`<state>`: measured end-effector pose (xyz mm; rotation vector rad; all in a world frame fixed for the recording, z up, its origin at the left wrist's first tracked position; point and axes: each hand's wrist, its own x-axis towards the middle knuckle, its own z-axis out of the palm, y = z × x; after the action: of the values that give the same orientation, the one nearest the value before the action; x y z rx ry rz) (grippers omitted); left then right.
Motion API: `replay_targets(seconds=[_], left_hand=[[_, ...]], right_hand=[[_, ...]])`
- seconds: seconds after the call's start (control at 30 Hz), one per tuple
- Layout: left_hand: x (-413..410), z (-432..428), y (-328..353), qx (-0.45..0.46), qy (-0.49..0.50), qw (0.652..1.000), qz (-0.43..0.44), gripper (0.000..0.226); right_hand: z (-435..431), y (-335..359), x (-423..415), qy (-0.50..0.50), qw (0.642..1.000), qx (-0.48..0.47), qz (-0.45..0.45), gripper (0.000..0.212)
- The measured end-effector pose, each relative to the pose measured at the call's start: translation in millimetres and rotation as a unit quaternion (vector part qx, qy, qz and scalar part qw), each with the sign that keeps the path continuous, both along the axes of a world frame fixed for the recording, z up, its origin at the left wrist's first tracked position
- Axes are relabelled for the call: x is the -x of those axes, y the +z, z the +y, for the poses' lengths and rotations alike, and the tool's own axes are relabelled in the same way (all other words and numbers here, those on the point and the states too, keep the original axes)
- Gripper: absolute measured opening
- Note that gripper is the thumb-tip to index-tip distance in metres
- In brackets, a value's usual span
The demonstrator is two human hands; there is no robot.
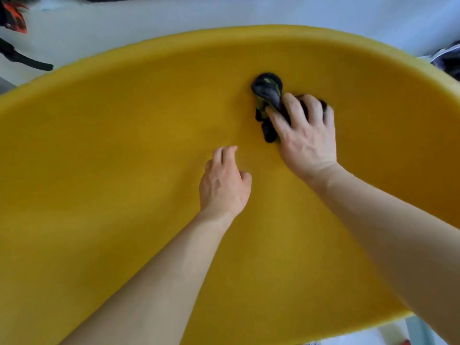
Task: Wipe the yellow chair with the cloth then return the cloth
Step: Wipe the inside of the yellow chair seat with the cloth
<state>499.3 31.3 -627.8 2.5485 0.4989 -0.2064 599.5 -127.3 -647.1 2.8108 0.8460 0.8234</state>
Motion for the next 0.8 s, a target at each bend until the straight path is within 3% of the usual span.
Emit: replay_targets(seconds=[0.13,0.23,0.27,0.33,0.43,0.53,0.57,0.67,0.8], left_hand=[[15,-28,-23,0.026,0.010,0.999,0.042,0.054],[36,-41,-34,0.019,-0.023,0.995,0.093,0.054],[40,-43,-33,0.017,-0.027,0.994,0.103,0.054],[35,-45,-26,0.022,-0.022,0.995,0.097,0.055],[13,-45,-10,0.030,0.002,0.998,0.061,0.052],[-3,-47,0,0.033,0.015,0.999,0.017,0.048],[-4,-49,1,0.032,0.019,0.999,0.008,0.047],[9,-59,-8,0.034,0.007,0.999,0.023,0.044],[53,-67,-30,0.047,-0.056,0.981,0.181,0.037]], right_hand=[[-40,-86,119,0.126,0.956,0.122,0.235,0.039],[-66,-83,159,0.199,0.917,0.185,0.291,0.037],[-70,-69,148,0.205,0.916,0.205,0.278,0.036],[-75,-32,96,0.125,0.952,0.192,0.202,0.037],[-71,36,11,0.001,0.992,0.102,0.072,0.034],[-69,51,-2,-0.064,0.997,0.027,-0.025,0.037],[-71,37,11,-0.075,0.997,0.021,0.004,0.038],[-87,-29,98,-0.063,0.974,0.057,0.208,0.039],[-80,-60,224,-0.047,0.904,0.060,0.421,0.039]])
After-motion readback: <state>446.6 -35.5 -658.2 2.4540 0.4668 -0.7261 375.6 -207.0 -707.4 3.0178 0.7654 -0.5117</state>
